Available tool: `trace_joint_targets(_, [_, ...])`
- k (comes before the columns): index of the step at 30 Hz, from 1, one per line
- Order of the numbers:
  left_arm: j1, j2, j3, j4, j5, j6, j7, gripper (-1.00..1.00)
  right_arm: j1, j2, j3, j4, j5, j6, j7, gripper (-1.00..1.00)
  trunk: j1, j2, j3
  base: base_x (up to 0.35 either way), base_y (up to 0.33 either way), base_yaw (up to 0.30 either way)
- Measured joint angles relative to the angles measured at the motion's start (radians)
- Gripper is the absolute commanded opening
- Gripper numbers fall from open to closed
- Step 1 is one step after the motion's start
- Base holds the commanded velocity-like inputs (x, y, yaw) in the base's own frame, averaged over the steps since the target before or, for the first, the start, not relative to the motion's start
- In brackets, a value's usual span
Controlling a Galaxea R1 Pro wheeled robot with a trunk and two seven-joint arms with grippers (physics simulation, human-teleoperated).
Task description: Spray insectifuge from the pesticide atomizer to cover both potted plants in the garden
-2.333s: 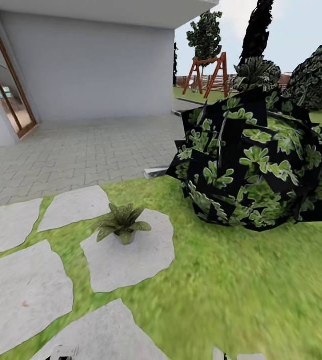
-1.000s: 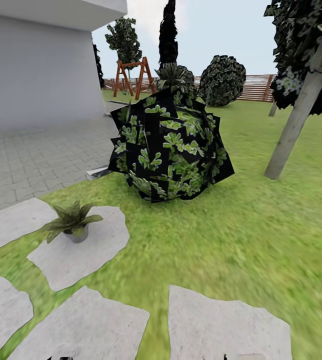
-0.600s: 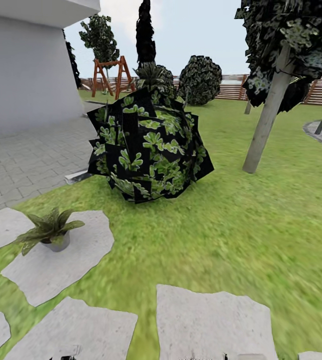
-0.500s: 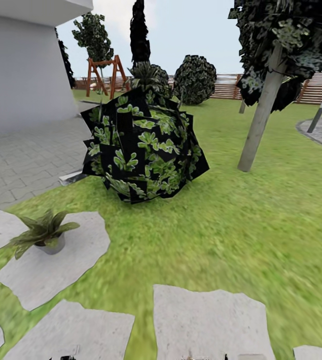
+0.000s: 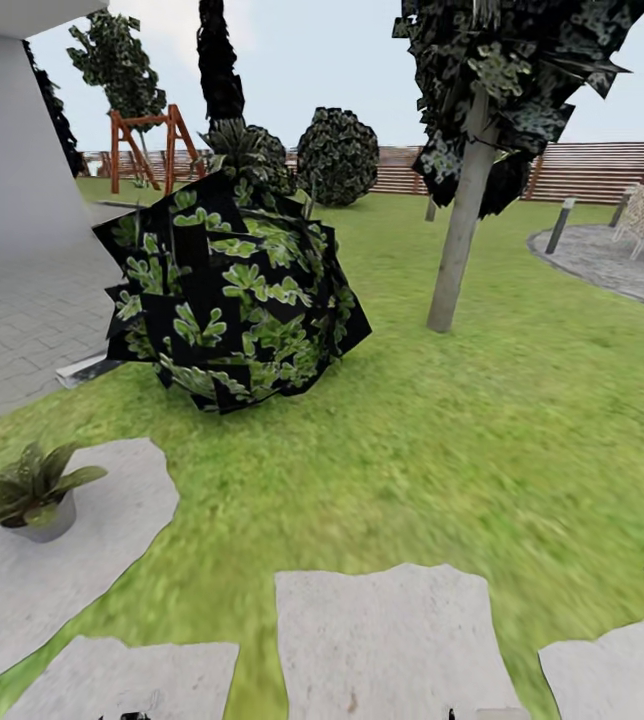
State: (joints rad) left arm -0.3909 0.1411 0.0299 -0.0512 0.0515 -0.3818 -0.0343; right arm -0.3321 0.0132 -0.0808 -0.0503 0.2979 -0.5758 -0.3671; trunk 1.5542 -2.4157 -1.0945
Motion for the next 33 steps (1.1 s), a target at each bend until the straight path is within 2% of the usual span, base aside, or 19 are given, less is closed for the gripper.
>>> trace_joint_targets(2, [0.000, 0.000, 0.000, 0.000, 0.000, 0.001, 0.000, -1.00, 0.000, 0.000, 0.000, 0.000, 0.000, 0.000, 0.000, 1.00, 0.000, 0.000, 0.000, 0.000, 0.000, -0.300])
trace_joint_targets(16, [0.000, 0.000, 0.000, 0.000, 0.000, 0.001, 0.000, -1.00, 0.000, 0.000, 0.000, 0.000, 0.000, 0.000, 0.000, 1.00, -0.054, 0.098, 0.044, 0.000, 0.000, -0.300])
trace_joint_targets(33, [0.000, -0.001, 0.000, 0.000, 0.000, 0.000, -0.001, -1.00, 0.000, 0.000, 0.000, 0.000, 0.000, 0.000, 0.000, 1.00, -0.054, 0.098, 0.044, 0.017, -0.010, -0.300])
